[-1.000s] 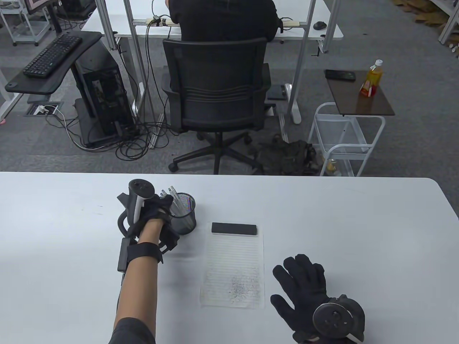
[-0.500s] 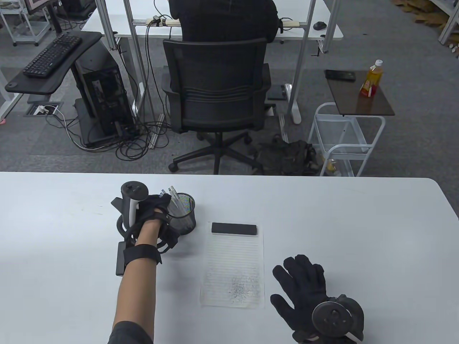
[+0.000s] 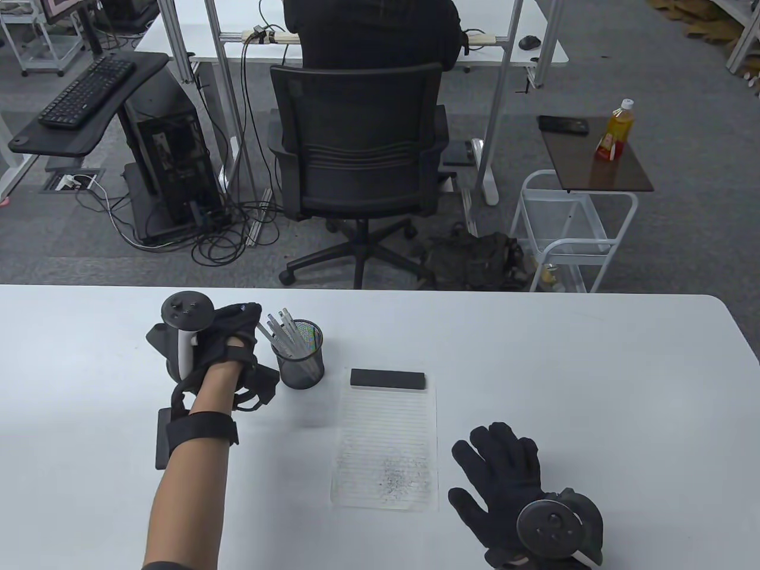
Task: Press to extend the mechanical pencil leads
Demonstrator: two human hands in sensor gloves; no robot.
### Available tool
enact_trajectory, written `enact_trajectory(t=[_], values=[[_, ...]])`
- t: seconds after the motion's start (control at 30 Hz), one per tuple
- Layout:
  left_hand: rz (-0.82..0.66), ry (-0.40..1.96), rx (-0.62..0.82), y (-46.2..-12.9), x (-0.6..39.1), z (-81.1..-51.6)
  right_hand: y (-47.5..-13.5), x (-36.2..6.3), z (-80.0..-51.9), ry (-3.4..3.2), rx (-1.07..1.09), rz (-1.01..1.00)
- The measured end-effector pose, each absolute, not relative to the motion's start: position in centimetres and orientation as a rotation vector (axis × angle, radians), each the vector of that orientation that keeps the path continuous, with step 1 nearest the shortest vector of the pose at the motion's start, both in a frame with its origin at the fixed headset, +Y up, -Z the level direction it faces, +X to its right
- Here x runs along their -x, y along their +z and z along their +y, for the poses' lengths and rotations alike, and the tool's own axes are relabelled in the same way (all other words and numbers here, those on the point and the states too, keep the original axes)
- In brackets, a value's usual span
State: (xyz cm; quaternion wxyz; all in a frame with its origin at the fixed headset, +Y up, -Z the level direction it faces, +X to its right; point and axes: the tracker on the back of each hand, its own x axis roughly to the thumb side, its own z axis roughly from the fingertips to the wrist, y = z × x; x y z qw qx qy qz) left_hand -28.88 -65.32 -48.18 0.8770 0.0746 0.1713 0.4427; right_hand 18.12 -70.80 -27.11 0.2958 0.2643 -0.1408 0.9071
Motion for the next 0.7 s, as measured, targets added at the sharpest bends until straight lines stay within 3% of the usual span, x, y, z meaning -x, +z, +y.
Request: enact_trajectory(t=[0.23,0.53,0.7], values=[[0.108,1.169,-0.109,-44.2,28.7,-64.4,-27.1,-18.1,-70.9,2.416,-0.705,-0.358],[-0.205,1.811,-0.027,-39.0,26.9,-68.4,-27.1,-18.0,-70.9,2.422,-0.708,-0.350],[-0.344,1.931,0.014,-38.0,25.0,-69.9,-27.1,-18.0,-70.9,2.425,-0.701,-0.352]])
